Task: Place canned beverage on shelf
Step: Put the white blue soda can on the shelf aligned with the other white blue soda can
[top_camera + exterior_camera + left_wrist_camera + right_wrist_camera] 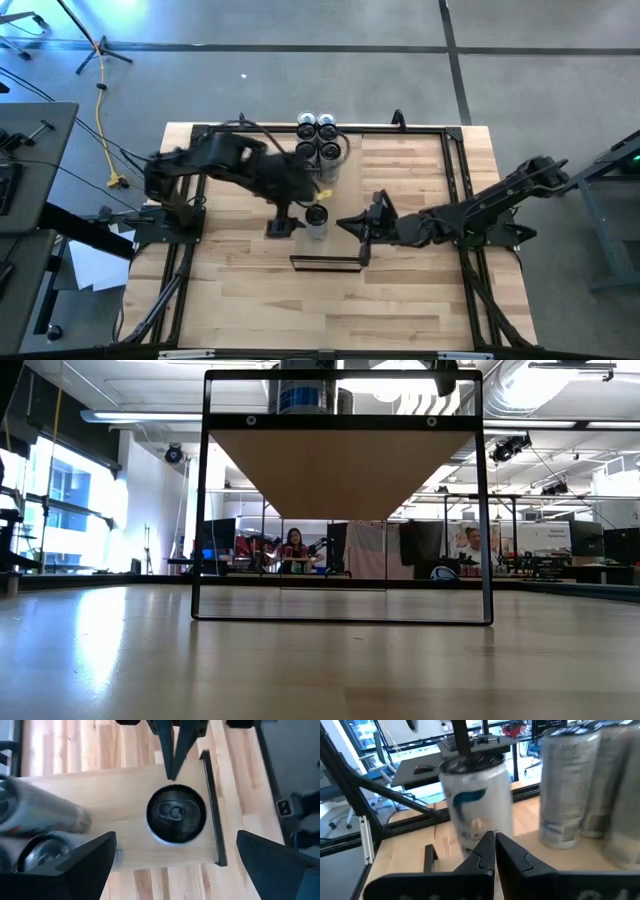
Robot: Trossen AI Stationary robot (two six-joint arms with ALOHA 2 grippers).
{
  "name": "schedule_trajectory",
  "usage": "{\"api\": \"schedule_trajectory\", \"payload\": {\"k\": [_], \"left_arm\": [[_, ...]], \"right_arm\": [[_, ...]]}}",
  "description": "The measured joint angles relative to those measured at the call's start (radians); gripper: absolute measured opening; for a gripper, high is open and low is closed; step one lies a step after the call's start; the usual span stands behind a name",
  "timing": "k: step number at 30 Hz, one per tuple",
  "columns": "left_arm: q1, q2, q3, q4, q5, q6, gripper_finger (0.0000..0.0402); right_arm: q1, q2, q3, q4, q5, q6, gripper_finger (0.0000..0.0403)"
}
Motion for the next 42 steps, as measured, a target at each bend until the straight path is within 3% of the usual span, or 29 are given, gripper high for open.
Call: {"api": "schedule_trajectory", "payload": {"k": [9,12,16,19,22,27,32,37,42], "left_arm": [[-0.039,-0.098,0.002,0.090,-0.025,-0.143,0.0383],[-0.099,-0.114,0.002,0.136,-0.106,-0.145,0.0384],[-0.197,-0.123,-0.031,0.148,-0.286,-0.174,0.0383],[-0.270,-0.144,-0.154,0.203,-0.421,-0.206,0.0384],[-0.328,-0.185,-0.362,0.305,-0.540,-0.297,0.0383],[-0.398,-0.311,-0.700,0.504,-0.667,-0.585,0.0381],[-0.459,-0.400,-0.925,0.806,-0.849,-0.819,0.0381],[-0.461,-0.307,-0.982,1.019,-0.918,-0.900,0.0381],[-0.432,-0.175,-0.886,0.939,-1.001,-0.953,0.0381]], "right_arm": [[-0.043,-0.123,0.000,-0.072,-0.092,-0.059,0.0000],[-0.053,-0.148,0.003,-0.099,-0.107,-0.060,0.0000],[-0.064,-0.169,0.003,-0.106,-0.167,-0.070,0.0000],[-0.068,-0.178,0.003,-0.114,-0.211,-0.079,0.0000],[-0.072,-0.185,0.003,-0.140,-0.214,-0.078,0.0000],[-0.072,-0.197,0.003,-0.178,-0.222,-0.077,0.0000],[-0.072,-0.209,0.003,-0.212,-0.228,-0.067,0.0000],[-0.072,-0.230,0.003,-0.251,-0.228,-0.060,0.0000],[-0.072,-0.263,0.003,-0.274,-0.227,-0.059,0.0000]]}}
